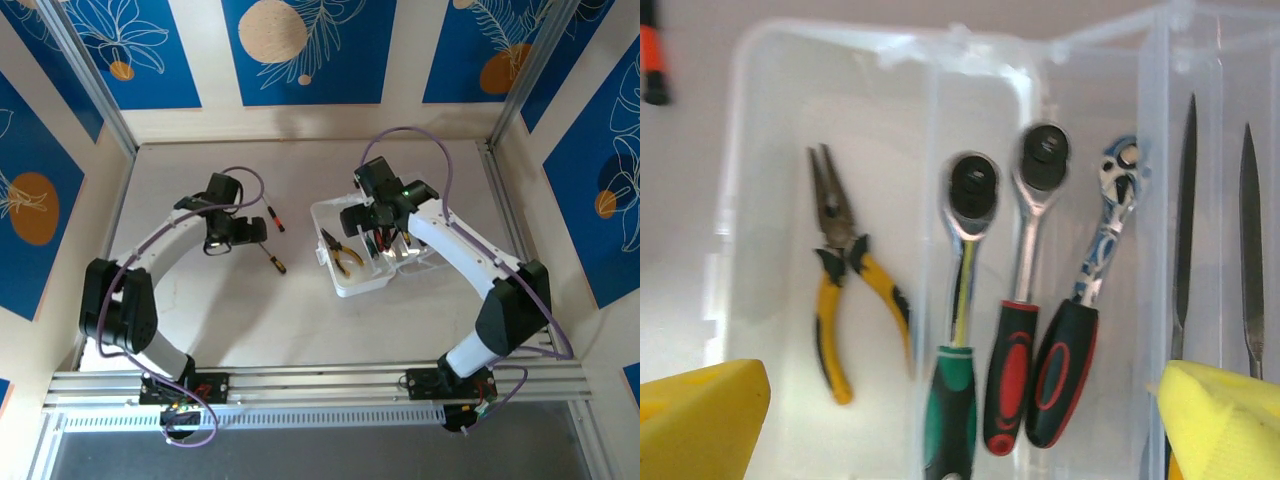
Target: Pack the tool kit
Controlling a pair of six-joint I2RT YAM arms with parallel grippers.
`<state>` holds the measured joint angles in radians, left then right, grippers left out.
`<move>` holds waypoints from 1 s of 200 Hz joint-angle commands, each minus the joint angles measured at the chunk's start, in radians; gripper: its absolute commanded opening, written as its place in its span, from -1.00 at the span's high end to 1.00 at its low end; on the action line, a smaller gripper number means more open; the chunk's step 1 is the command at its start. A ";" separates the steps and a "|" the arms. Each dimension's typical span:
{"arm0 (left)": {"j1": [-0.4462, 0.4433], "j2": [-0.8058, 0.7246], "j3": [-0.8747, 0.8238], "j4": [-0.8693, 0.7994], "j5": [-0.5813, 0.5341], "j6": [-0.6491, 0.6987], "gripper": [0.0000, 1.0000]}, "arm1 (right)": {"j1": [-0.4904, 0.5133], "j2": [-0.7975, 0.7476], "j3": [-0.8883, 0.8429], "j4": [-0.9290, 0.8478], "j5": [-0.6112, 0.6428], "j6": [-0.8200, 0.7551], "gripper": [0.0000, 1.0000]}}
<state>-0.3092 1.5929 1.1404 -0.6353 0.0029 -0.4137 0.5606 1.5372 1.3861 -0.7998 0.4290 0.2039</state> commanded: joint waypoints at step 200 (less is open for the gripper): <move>-0.105 0.363 0.059 0.085 0.025 -0.053 0.48 | 0.017 -0.032 -0.029 0.019 -0.126 -0.038 -0.99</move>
<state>-0.3950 1.9045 1.2350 -0.6067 -0.0338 -0.4793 0.5816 1.5223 1.3716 -0.7776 0.3317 0.1837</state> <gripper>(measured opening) 0.309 0.992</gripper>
